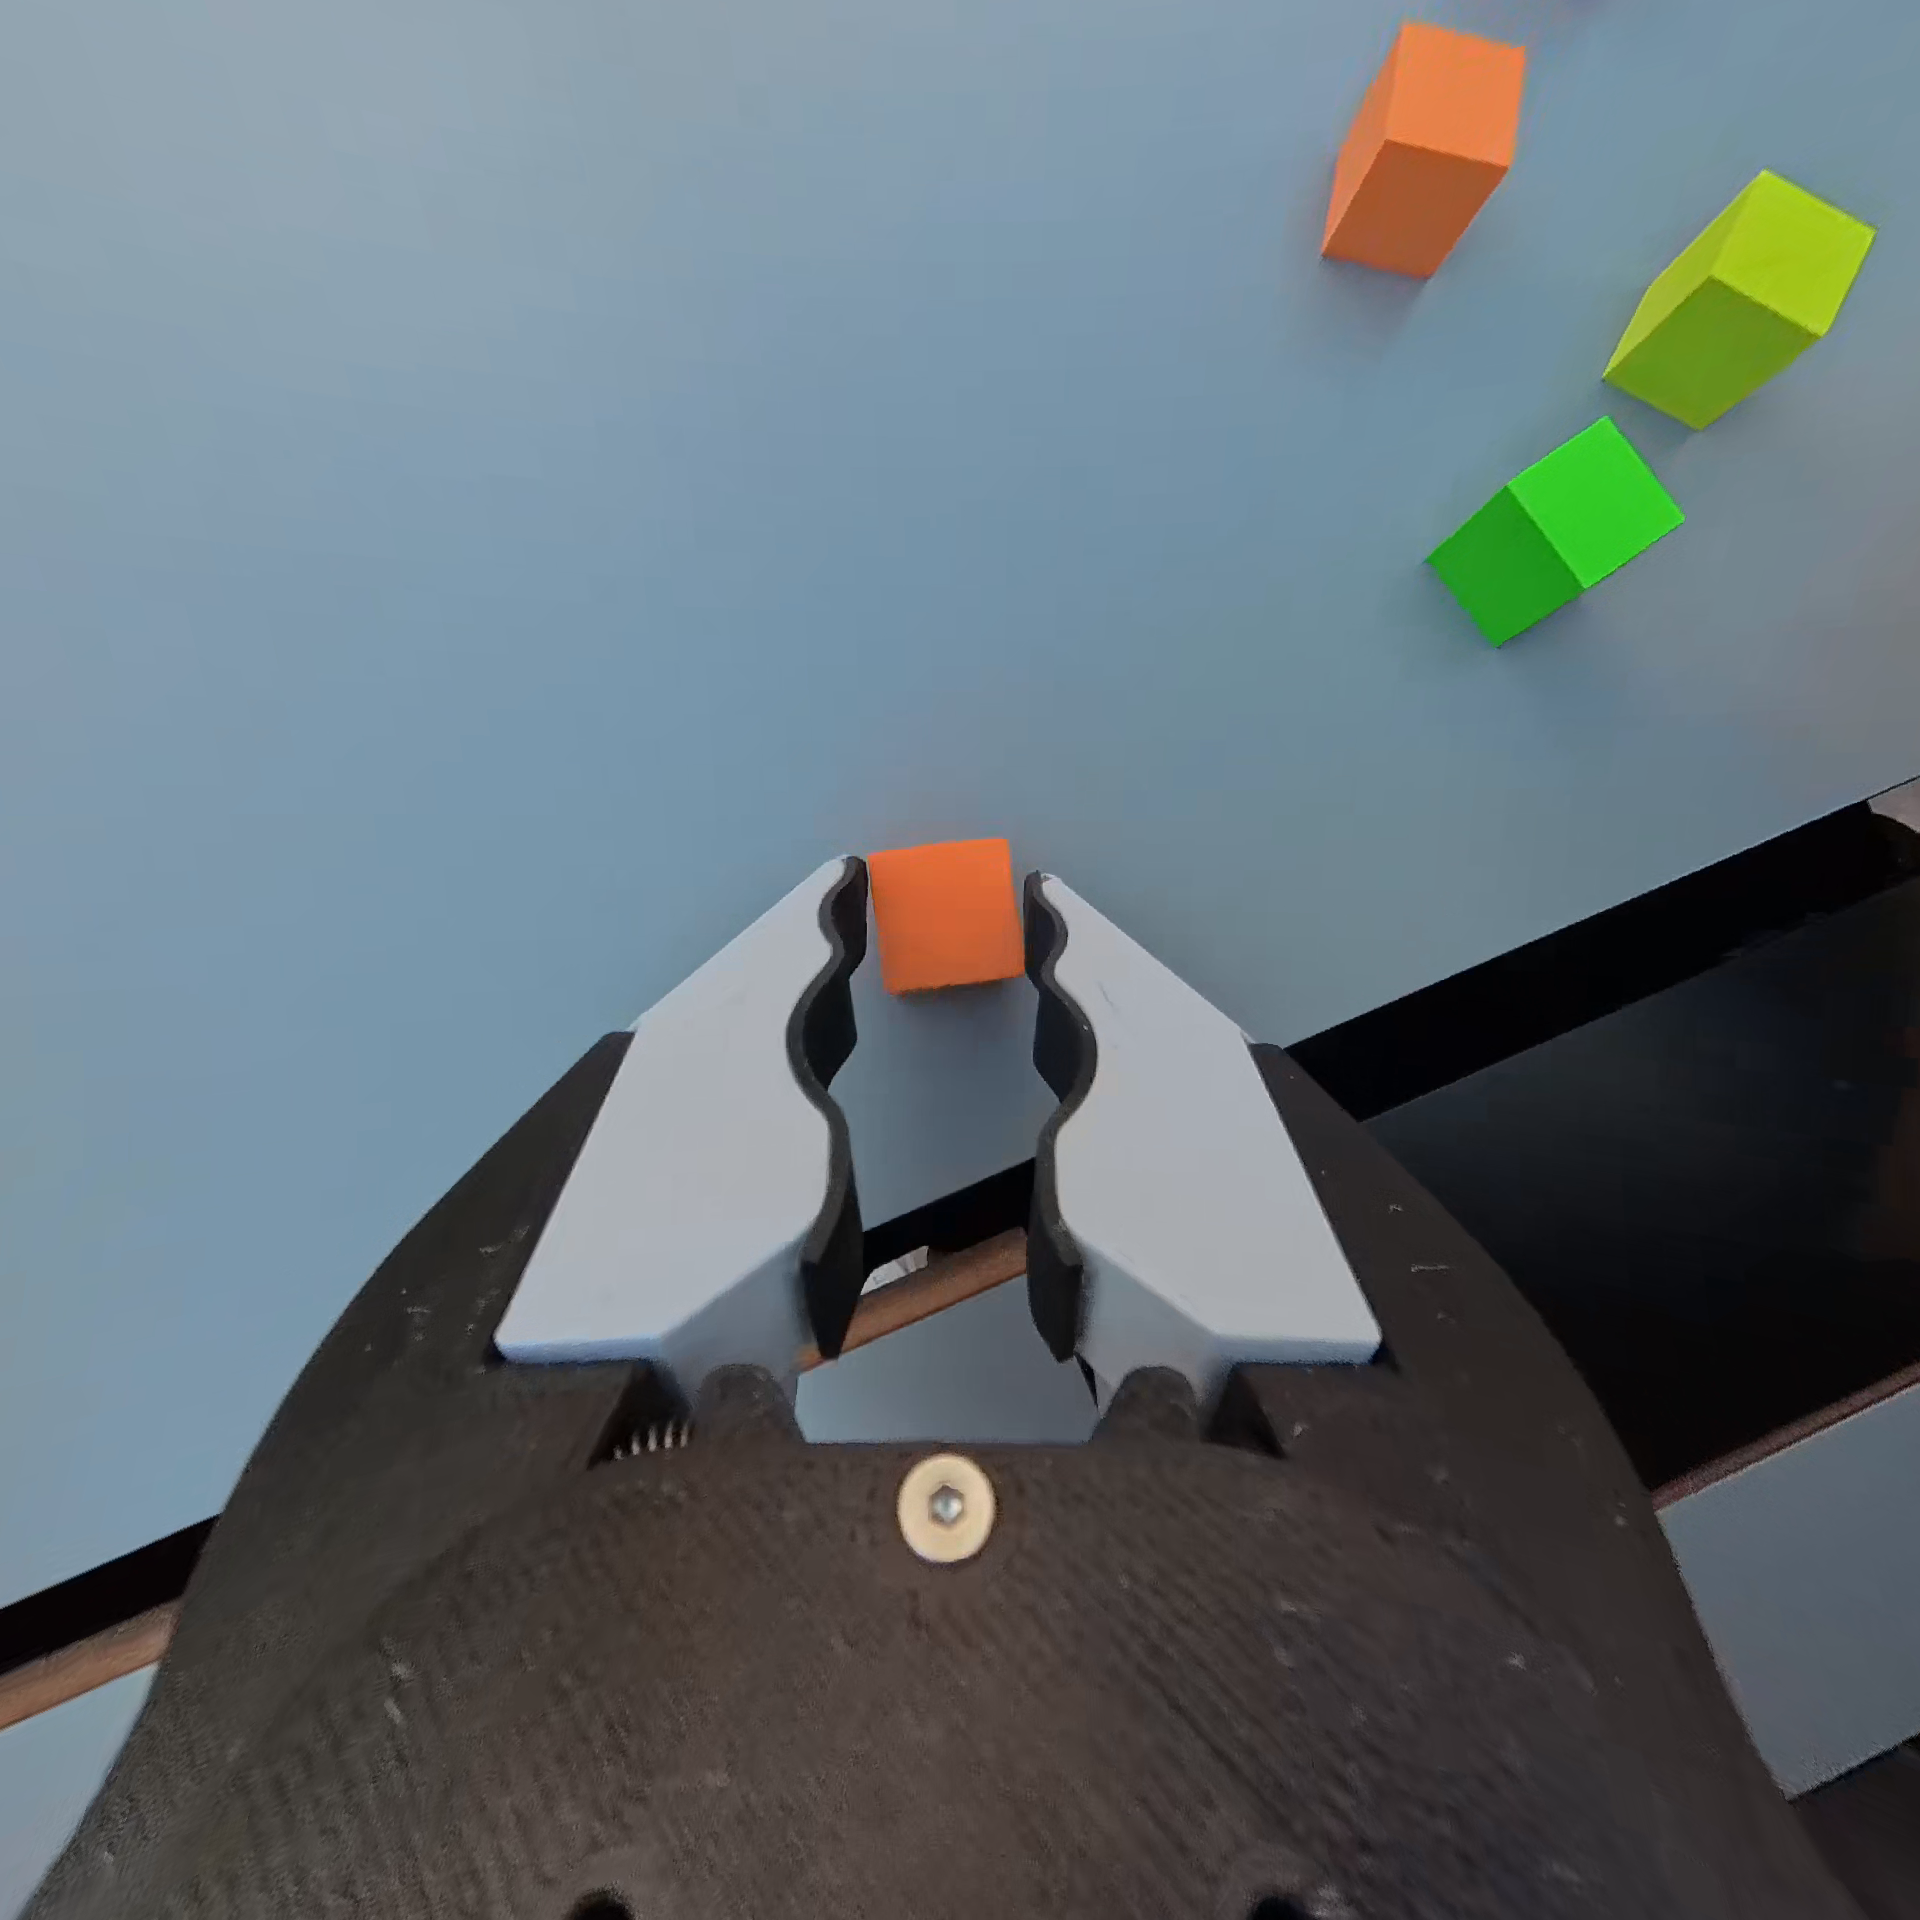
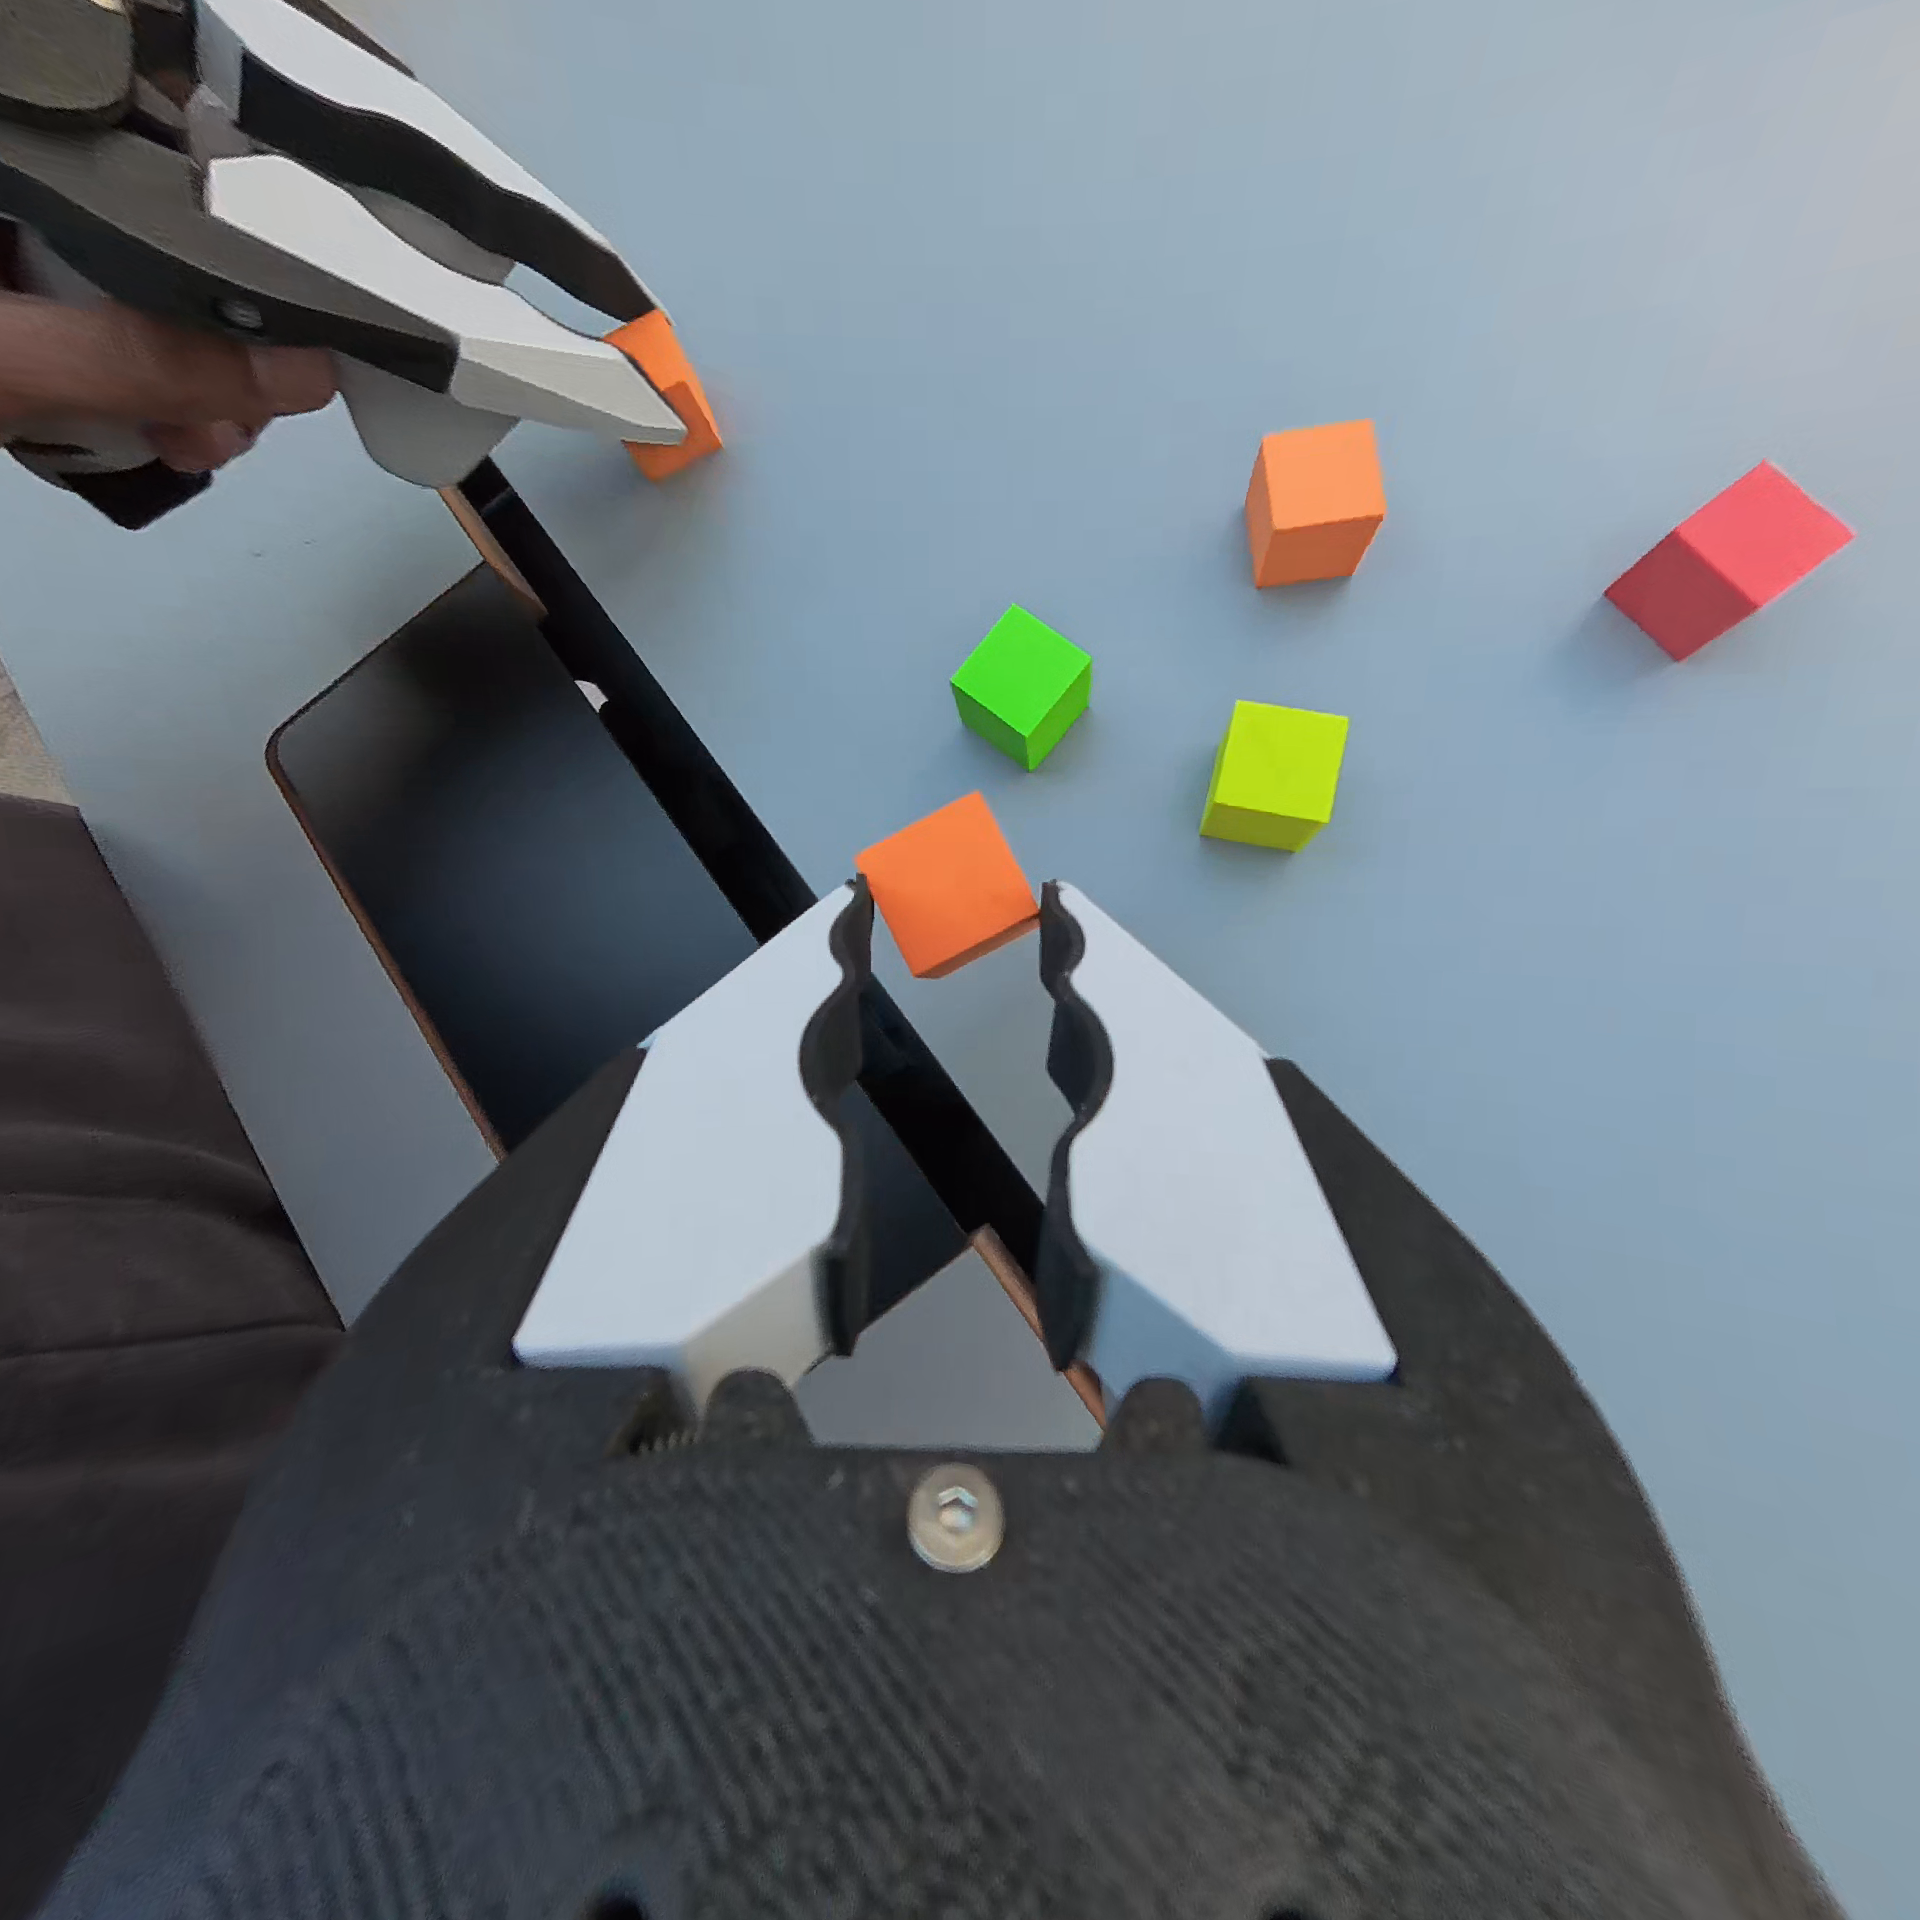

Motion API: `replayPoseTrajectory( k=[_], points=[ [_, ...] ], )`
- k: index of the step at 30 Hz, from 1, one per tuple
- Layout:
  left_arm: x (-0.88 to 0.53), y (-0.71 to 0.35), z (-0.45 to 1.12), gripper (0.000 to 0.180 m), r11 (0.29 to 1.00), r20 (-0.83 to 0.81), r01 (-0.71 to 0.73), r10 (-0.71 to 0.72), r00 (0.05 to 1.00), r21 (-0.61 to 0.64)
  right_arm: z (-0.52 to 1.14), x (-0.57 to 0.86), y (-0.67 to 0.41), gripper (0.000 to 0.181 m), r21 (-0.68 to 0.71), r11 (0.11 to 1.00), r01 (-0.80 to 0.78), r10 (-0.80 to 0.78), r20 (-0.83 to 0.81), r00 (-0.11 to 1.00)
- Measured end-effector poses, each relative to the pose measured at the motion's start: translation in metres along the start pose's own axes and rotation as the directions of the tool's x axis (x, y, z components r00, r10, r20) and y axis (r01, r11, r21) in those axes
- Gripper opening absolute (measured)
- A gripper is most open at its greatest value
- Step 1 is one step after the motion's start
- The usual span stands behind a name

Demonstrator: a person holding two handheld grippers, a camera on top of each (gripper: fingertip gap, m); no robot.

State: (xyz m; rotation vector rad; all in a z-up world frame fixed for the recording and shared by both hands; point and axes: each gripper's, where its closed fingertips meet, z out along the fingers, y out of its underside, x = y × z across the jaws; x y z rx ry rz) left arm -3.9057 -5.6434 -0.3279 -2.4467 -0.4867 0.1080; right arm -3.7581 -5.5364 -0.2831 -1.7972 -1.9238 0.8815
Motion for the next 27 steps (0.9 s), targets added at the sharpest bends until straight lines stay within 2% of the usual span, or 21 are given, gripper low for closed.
replayPoseTrajectory(
  k=[5, 12, 16, 21, 24, 27],
  points=[
    [-0.001, 0.0, -0.003, 0.041, 1.0, -0.066, -0.012, 0.013, 0.998, 0.01, 0.007, -0.025, -0.025, 0.031, 0.021, 0.999, 0.027, -0.027, 0.021, 0.999],
    [-0.034, 0.025, -0.062, 0.046, 0.985, -0.176, -0.161, 0.168, 0.97, 0.056, 0.059, -0.072, -0.078, 0.031, 0.057, 0.997, 0.043, -0.043, 0.0, 0.999],
    [-0.06, 0.043, -0.096, 0.046, 0.994, -0.259, -0.085, 0.101, 0.961, 0.071, 0.096, -0.089, -0.103, 0.031, 0.06, 0.998, -0.002, 0.005, -0.041, 0.999],
    [-0.083, 0.051, -0.115, 0.046, 0.997, -0.312, 0.013, 0.012, 0.95, 0.078, 0.126, -0.096, -0.108, 0.031, -0.01, 1.0, -0.015, 0.014, -0.086, 0.996],
    [-0.086, 0.055, -0.118, 0.046, 0.997, -0.332, 0.017, 0.01, 0.943, 0.08, 0.133, -0.096, -0.102, 0.031, -0.069, 0.998, -0.01, 0.002, -0.116, 0.993],
    [-0.09, 0.06, -0.119, 0.046, 0.998, -0.328, -0.015, 0.037, 0.944, 0.068, 0.131, -0.096, -0.102, 0.031, -0.068, 0.998, -0.008, -0.001, -0.129, 0.992]
  ],
)
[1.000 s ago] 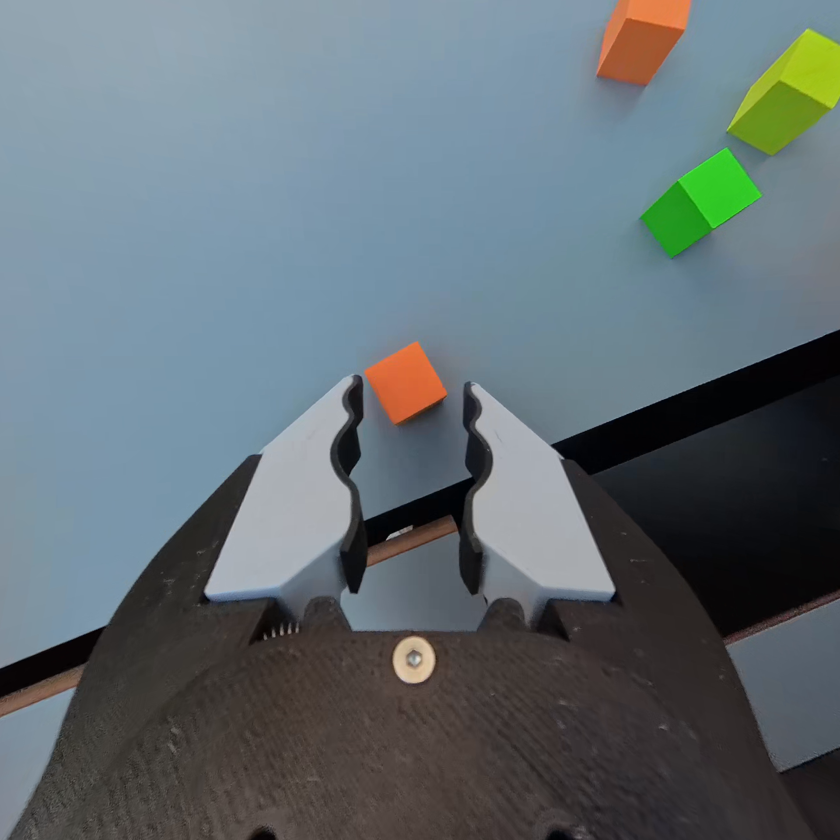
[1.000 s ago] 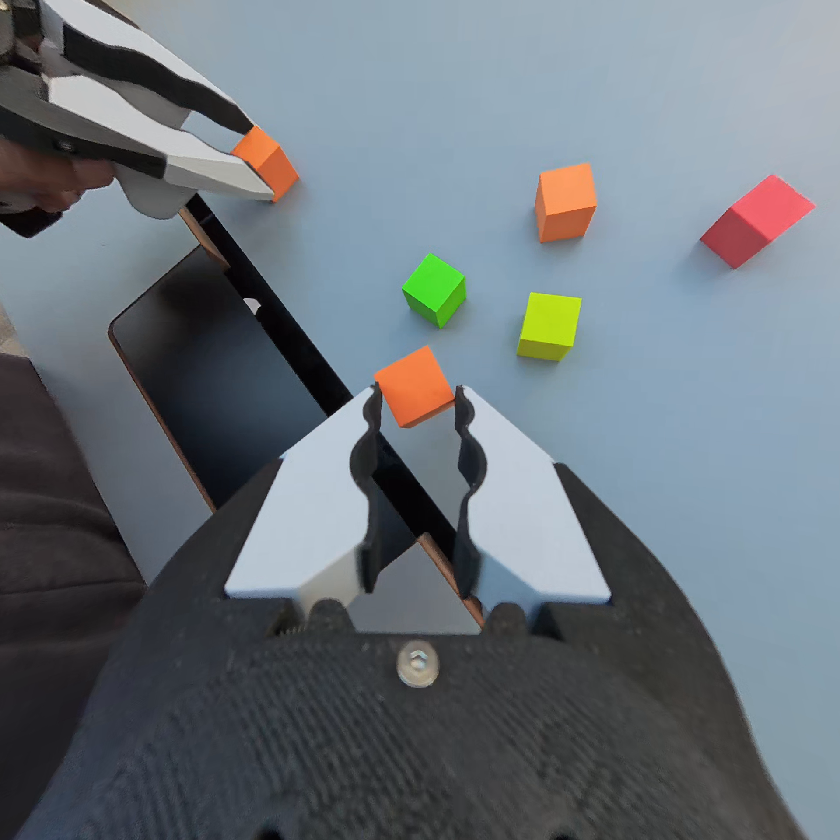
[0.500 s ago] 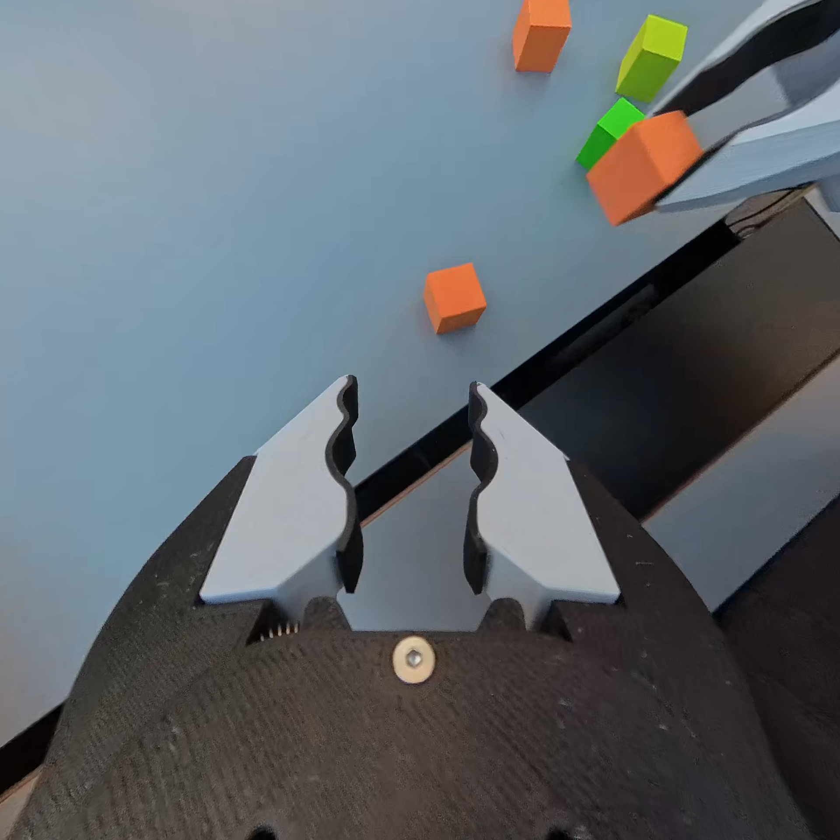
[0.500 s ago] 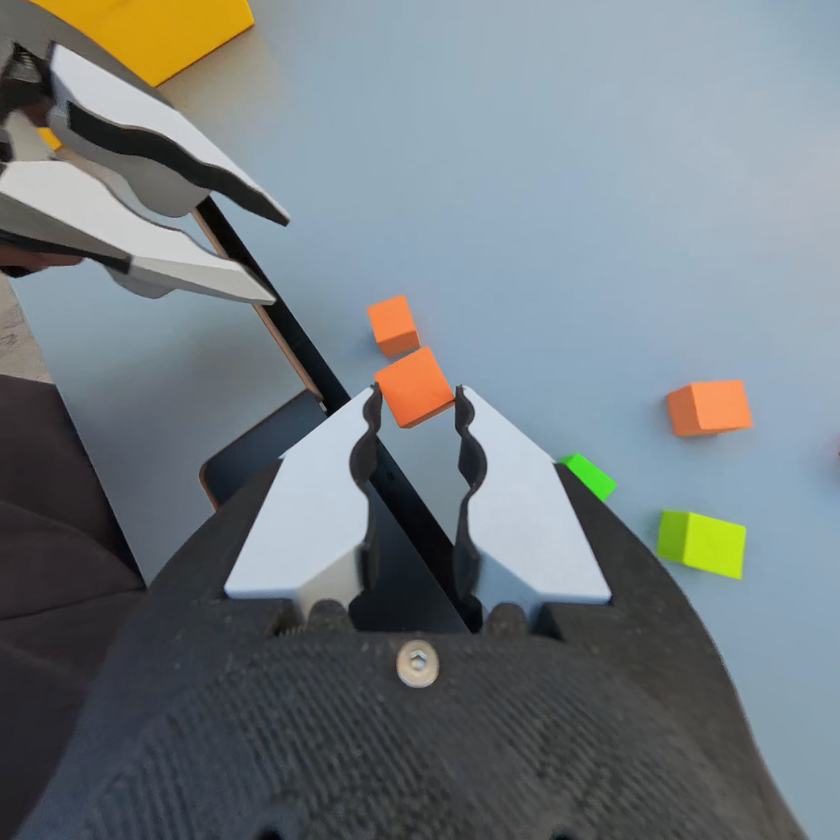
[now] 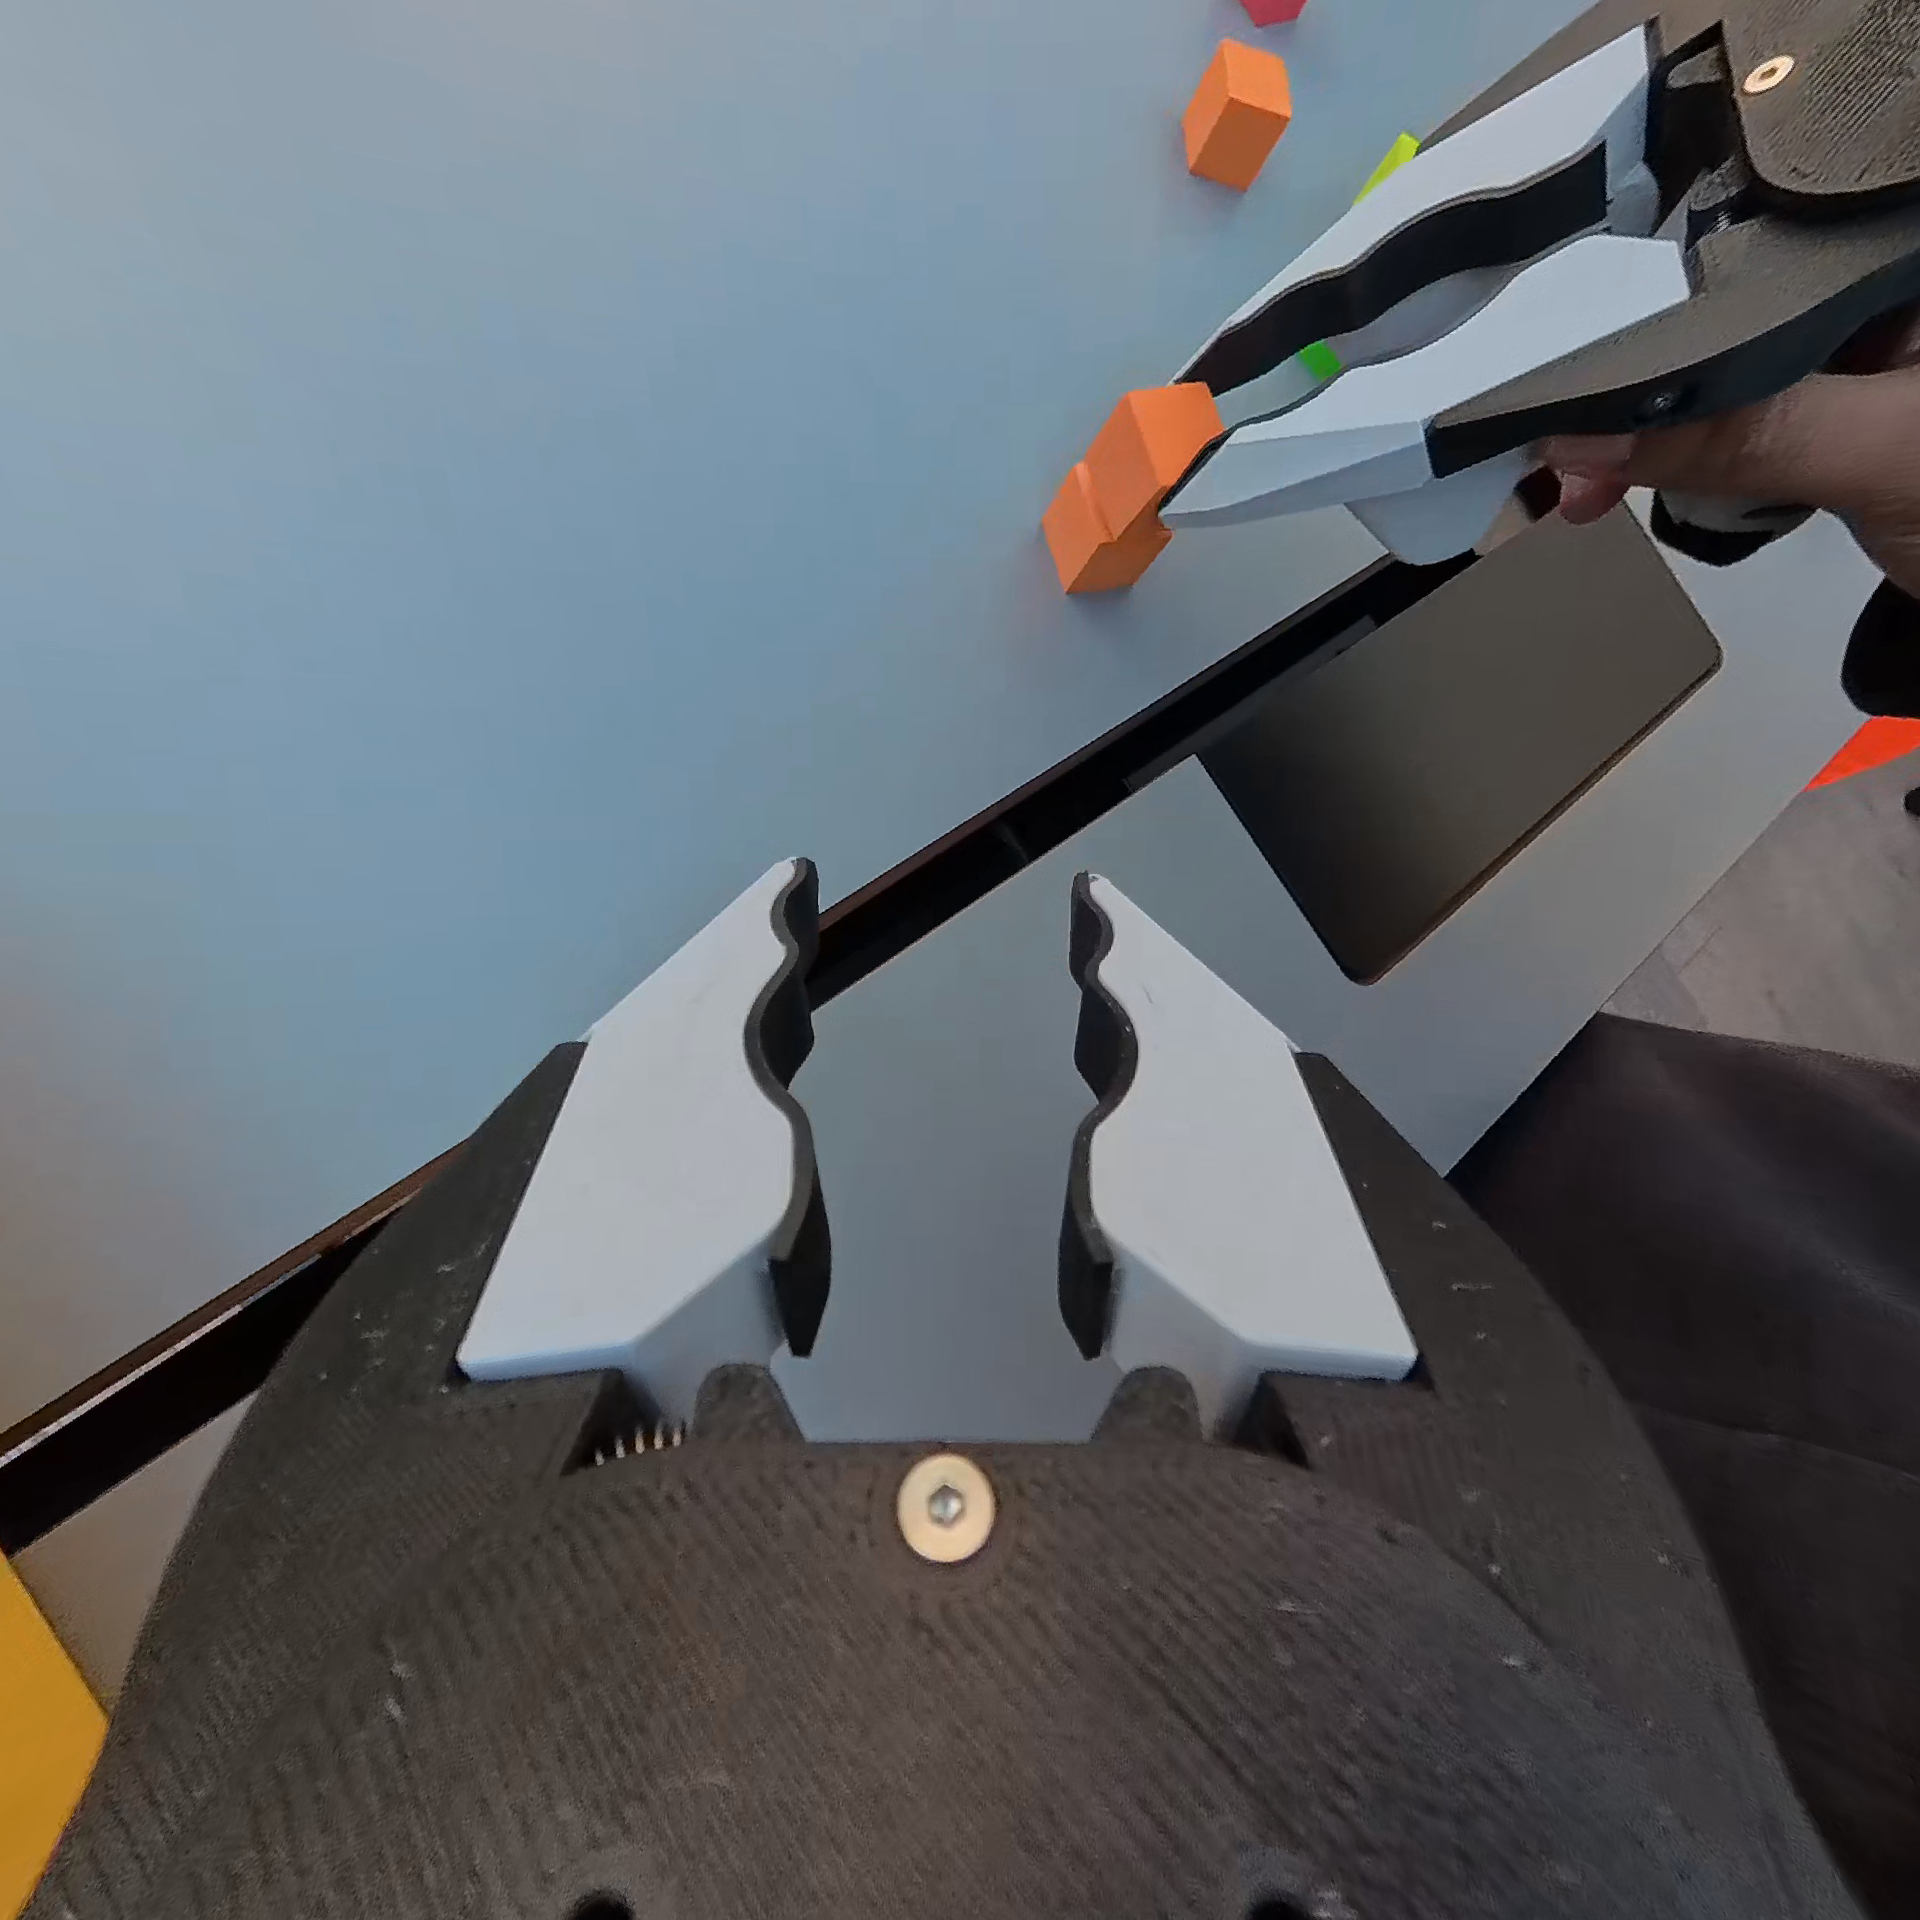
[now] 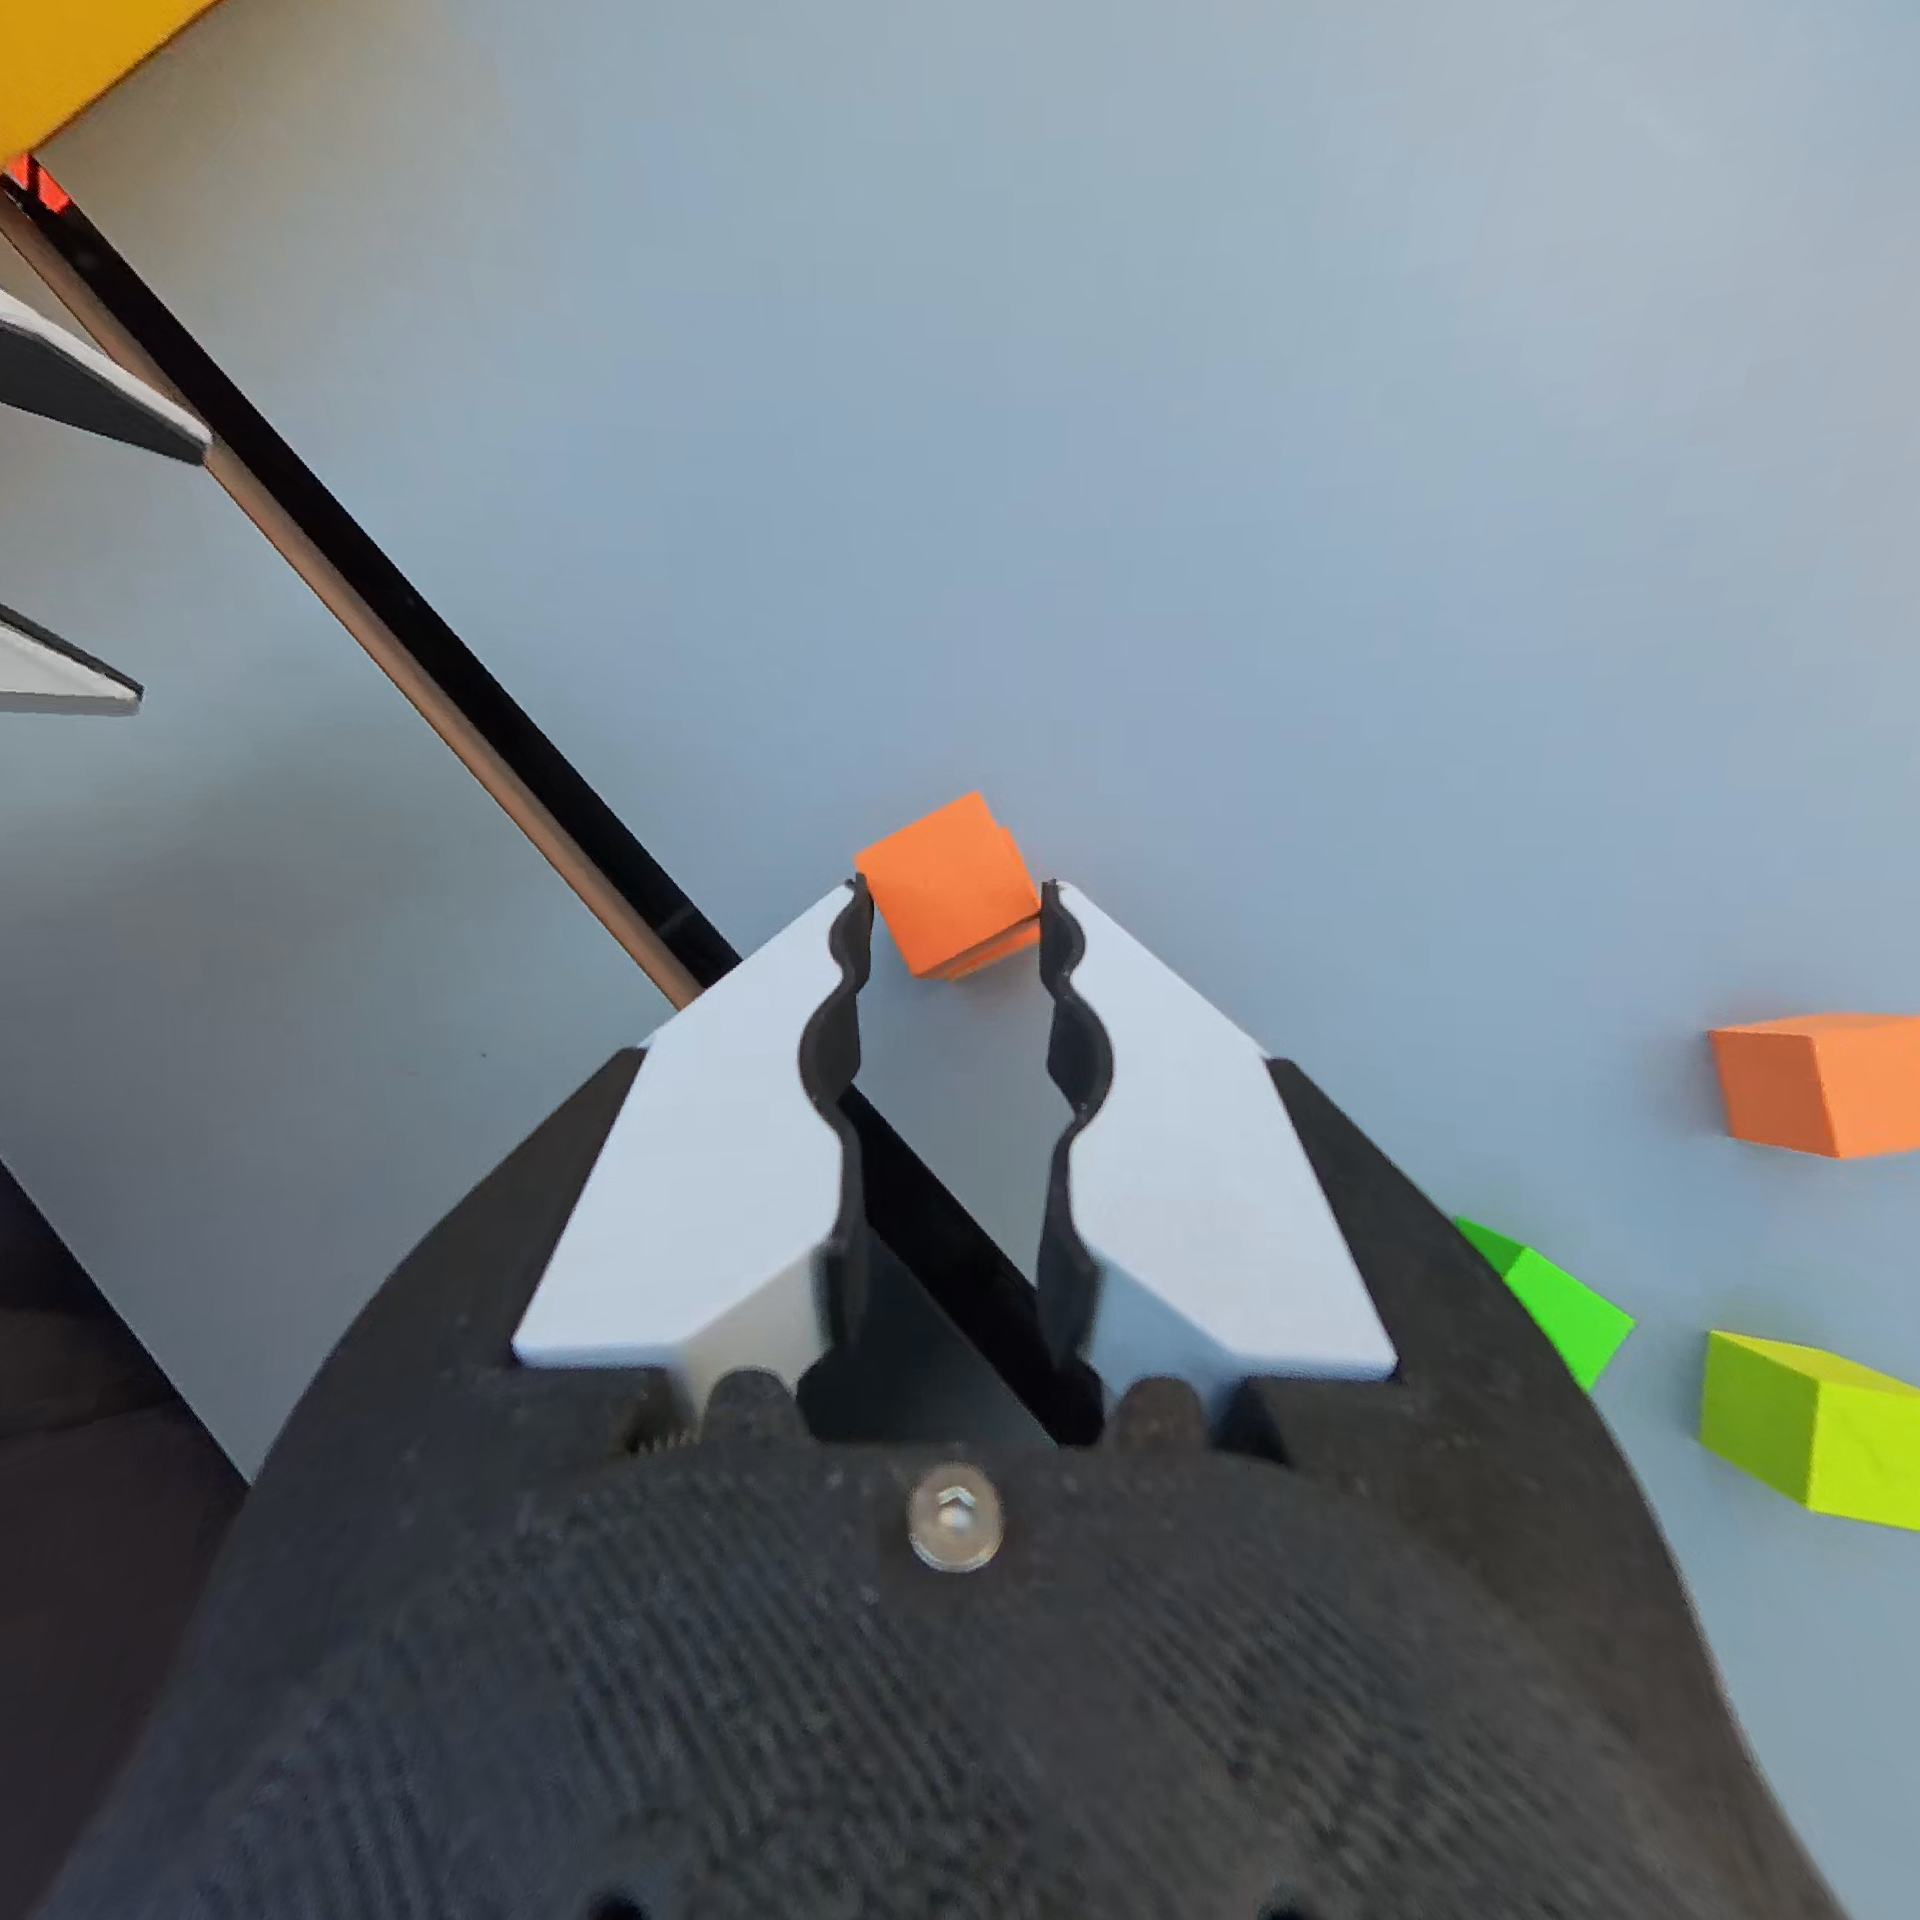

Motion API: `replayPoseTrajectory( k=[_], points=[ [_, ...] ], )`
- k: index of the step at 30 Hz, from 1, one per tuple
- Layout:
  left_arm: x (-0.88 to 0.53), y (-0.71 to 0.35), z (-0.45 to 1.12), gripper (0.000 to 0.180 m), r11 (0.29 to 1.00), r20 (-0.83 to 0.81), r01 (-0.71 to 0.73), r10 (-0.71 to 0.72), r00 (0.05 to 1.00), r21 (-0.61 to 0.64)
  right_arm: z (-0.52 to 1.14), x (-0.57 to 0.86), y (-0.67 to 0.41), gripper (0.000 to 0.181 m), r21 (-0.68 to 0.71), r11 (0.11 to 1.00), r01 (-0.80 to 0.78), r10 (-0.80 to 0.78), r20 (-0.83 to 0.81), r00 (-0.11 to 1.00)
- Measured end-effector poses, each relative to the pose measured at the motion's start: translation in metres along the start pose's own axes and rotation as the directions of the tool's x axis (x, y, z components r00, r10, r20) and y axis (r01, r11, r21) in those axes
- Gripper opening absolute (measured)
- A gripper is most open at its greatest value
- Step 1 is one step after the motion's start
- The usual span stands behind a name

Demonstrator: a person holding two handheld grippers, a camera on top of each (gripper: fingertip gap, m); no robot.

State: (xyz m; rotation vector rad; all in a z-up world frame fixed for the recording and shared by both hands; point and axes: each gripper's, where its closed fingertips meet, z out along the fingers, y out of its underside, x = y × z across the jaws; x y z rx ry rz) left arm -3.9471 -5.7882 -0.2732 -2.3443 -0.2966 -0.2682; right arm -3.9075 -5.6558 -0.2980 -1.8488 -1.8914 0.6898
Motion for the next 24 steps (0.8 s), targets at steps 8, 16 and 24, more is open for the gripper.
replayPoseTrajectory(
  k=[8, 16, 24],
  points=[
    [0.002, 0.0, 0.007, 0.046, 1.0, -0.052, 0.028, -0.028, 0.998, -0.003, -0.002, 0.011, 0.005, 0.031, 0.017, 0.996, -0.091, 0.091, -0.016, 0.996],
    [0.001, -0.003, 0.012, 0.046, 0.999, -0.056, 0.053, -0.053, 0.997, 0.003, 0.004, 0.004, 0.004, 0.031, 0.014, 0.993, -0.12, 0.12, -0.021, 0.992],
    [-0.004, -0.002, 0.012, 0.046, 0.996, -0.044, 0.083, -0.083, 0.996, 0.012, 0.003, 0.006, 0.003, 0.031, 0.032, 0.994, -0.106, 0.107, -0.028, 0.994]
  ],
)
